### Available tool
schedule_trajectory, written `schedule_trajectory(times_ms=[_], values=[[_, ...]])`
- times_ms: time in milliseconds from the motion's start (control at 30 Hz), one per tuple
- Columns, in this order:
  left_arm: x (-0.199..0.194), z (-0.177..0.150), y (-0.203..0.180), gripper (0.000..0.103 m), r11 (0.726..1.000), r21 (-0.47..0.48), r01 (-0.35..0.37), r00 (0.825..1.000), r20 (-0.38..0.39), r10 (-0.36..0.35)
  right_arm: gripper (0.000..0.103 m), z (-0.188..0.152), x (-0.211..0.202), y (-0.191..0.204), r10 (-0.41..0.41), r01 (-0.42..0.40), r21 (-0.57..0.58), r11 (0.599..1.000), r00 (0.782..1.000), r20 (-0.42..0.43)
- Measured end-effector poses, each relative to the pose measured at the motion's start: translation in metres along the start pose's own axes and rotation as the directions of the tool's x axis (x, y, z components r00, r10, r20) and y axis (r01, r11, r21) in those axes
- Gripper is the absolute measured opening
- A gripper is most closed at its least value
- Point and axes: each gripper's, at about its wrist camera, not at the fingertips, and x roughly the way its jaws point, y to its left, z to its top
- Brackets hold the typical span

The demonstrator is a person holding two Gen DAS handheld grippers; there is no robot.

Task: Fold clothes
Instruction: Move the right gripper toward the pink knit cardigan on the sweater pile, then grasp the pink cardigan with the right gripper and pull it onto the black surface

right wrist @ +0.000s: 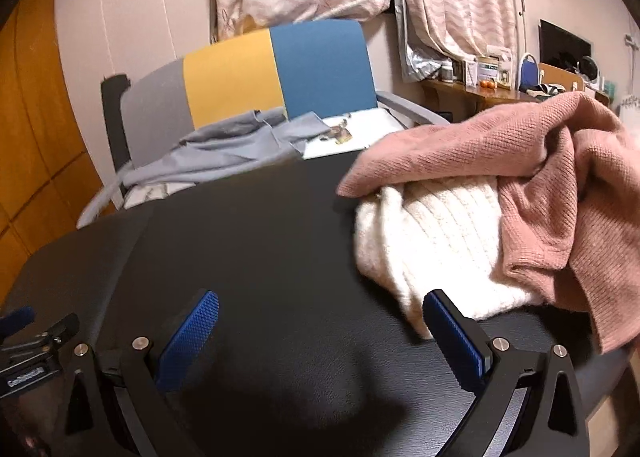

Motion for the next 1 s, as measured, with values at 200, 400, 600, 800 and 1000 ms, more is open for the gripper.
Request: schedule_trajectory(times_ms=[200,400,600,800,1000], values=[[0.015,-0.007,-0.011,0.103,0.997,0.061,0.041,0.995,-0.097,-0.035,0.103,0.005,-0.011,-0.03,-0.115,0.115,-0.007,0.993,0.992,0.042],[0.019,-0.02,-0.029,0.103,0.987,0.109,0.118,0.99,-0.09,-0.108,0.103,0.032,-0.023,-0.084,-0.225,0.224,0.024,0.974,0.97,0.088],[0.017,-0.023,-0.038,0.103,0.983,0.108,0.148,0.984,-0.114,-0.136,0.103,0.062,-0.036,-0.14,-0.332,0.327,0.061,0.943,0.934,0.131],[0.027,-0.027,-0.037,0.103,0.985,0.121,0.12,0.984,-0.144,-0.102,0.103,0.091,-0.048,-0.196,-0.436,0.424,0.103,0.9,0.884,0.169],[0.028,-0.029,-0.033,0.103,0.986,0.124,0.108,0.985,-0.149,-0.089,0.103,0.125,-0.007,-0.237,-0.458,0.456,0.043,0.889,0.887,0.056]])
